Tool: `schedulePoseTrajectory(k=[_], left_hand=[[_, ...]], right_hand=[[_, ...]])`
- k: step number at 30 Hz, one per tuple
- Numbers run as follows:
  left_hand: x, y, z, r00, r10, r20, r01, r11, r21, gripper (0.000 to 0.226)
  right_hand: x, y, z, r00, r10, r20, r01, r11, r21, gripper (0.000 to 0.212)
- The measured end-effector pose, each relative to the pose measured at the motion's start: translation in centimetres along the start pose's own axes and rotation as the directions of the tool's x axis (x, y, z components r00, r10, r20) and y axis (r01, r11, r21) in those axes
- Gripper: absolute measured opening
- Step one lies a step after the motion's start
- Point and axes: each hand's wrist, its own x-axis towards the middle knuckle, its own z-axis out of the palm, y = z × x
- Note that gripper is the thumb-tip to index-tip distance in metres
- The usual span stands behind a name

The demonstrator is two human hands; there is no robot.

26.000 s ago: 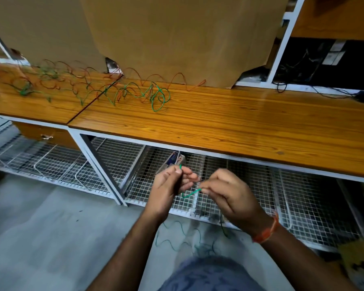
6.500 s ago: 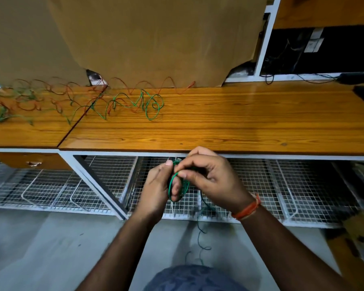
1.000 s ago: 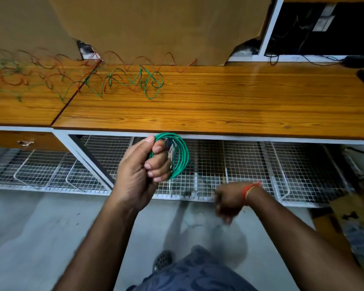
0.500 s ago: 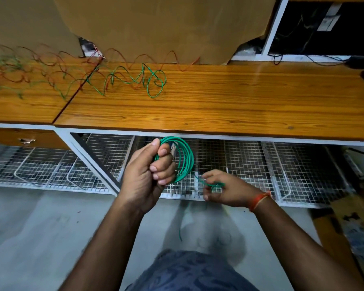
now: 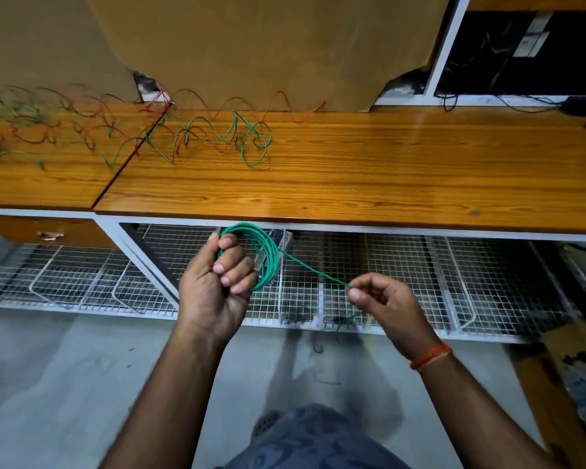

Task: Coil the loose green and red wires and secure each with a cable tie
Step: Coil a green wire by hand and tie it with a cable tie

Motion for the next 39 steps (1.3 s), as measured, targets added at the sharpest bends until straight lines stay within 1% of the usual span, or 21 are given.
schedulePoseTrajectory(k=[2, 3, 4, 5, 7, 9, 10, 13, 15, 16, 18, 19, 20, 22, 25, 28, 31, 33, 35, 37, 39], left_hand=[[0.3, 0.0, -0.4, 0.999, 0.002, -0.040, -0.001, 0.999, 0.032, 0.033], [0.3, -0.2, -0.5, 0.999, -0.001, -0.053, 0.004, 0.998, 0.067, 0.032], [0.3, -0.6, -0.5, 0.998, -0.001, -0.059, 0.007, 0.994, 0.111, 0.030], [0.3, -1.0, -0.4, 0.998, 0.006, -0.061, 0.005, 0.986, 0.166, 0.029], [0.4, -1.9, -0.2, 0.997, 0.055, -0.048, -0.037, 0.950, 0.309, 0.029], [0.5, -2.7, 0.0, 0.992, 0.127, -0.001, -0.114, 0.892, 0.437, 0.031], [0.5, -3.0, 0.2, 0.987, 0.156, 0.023, -0.148, 0.860, 0.488, 0.031], [0.2, -3.5, 0.2, 0.977, 0.191, 0.096, -0.207, 0.736, 0.645, 0.032], [-0.2, -3.8, 0.2, 0.971, 0.189, 0.148, -0.237, 0.658, 0.715, 0.035], [-0.3, -4.0, 0.3, 0.965, 0.190, 0.179, -0.259, 0.614, 0.746, 0.039], [-0.3, -4.0, 0.3, 0.955, 0.193, 0.225, -0.295, 0.535, 0.792, 0.042], [-0.3, -3.7, 0.3, 0.955, 0.193, 0.225, -0.294, 0.528, 0.797, 0.040], [-0.2, -3.4, 0.3, 0.956, 0.187, 0.224, -0.291, 0.536, 0.792, 0.037], [-0.1, -2.4, 0.2, 0.958, 0.156, 0.240, -0.286, 0.549, 0.785, 0.036], [-0.1, -1.3, -0.1, 0.968, 0.065, 0.244, -0.236, 0.576, 0.783, 0.044], [0.2, -0.5, 0.0, 0.961, -0.062, 0.270, -0.149, 0.704, 0.694, 0.038], [0.5, 0.4, -0.1, 0.949, -0.138, 0.283, -0.034, 0.848, 0.529, 0.036], [0.8, 0.9, -0.3, 0.935, -0.168, 0.312, 0.028, 0.913, 0.407, 0.035], [1.1, 1.3, -0.5, 0.927, -0.179, 0.329, 0.059, 0.937, 0.344, 0.033], [1.3, 1.6, -0.8, 0.926, -0.180, 0.331, 0.053, 0.932, 0.360, 0.032], [1.4, 2.2, -1.2, 0.922, -0.179, 0.344, 0.027, 0.914, 0.404, 0.031]], right_hand=[[-0.2, 0.1, 0.5, 0.982, -0.043, -0.184, 0.044, 0.999, 0.000, 0.011], [-0.3, -0.2, 0.8, 0.968, -0.085, -0.238, 0.076, 0.996, -0.045, 0.012], [-0.4, -0.7, 1.1, 0.959, -0.147, -0.242, 0.121, 0.985, -0.121, 0.013], [-0.5, -1.4, 1.5, 0.956, -0.223, -0.190, 0.182, 0.960, -0.211, 0.012], [-0.8, -3.2, 2.3, 0.941, -0.339, 0.011, 0.323, 0.886, -0.334, 0.007], [-1.0, -4.8, 3.2, 0.896, -0.405, 0.185, 0.445, 0.813, -0.375, 0.002], [-0.9, -5.7, 3.7, 0.869, -0.437, 0.232, 0.495, 0.781, -0.380, 0.002], [-0.7, -7.9, 4.6, 0.799, -0.533, 0.278, 0.601, 0.707, -0.374, 0.002], [-0.3, -9.3, 5.1, 0.775, -0.566, 0.281, 0.632, 0.690, -0.352, 0.004], [0.0, -9.9, 5.2, 0.779, -0.562, 0.278, 0.627, 0.708, -0.326, 0.007], [0.7, -11.0, 5.4, 0.816, -0.503, 0.286, 0.570, 0.783, -0.250, 0.014], [1.0, -11.4, 5.3, 0.834, -0.461, 0.302, 0.528, 0.826, -0.198, 0.016], [1.4, -11.8, 5.2, 0.843, -0.433, 0.319, 0.498, 0.852, -0.159, 0.017], [2.2, -12.4, 4.8, 0.842, -0.447, 0.300, 0.511, 0.839, -0.184, 0.017], [3.3, -12.5, 4.9, 0.844, -0.511, 0.161, 0.536, 0.810, -0.240, 0.016], [4.1, -11.8, 6.4, 0.887, -0.460, 0.026, 0.455, 0.864, -0.216, 0.020], [4.4, -10.9, 8.1, 0.904, -0.427, -0.015, 0.404, 0.867, -0.290, 0.018], [4.4, -10.4, 9.4, 0.925, -0.378, -0.029, 0.356, 0.892, -0.278, 0.031], [4.1, -10.0, 11.0, 0.946, -0.318, -0.063, 0.299, 0.931, -0.207, 0.043], [4.0, -9.8, 12.6, 0.940, -0.311, -0.142, 0.284, 0.941, -0.184, 0.044], [4.1, -9.6, 13.8, 0.920, -0.321, -0.225, 0.275, 0.938, -0.210, 0.046]])
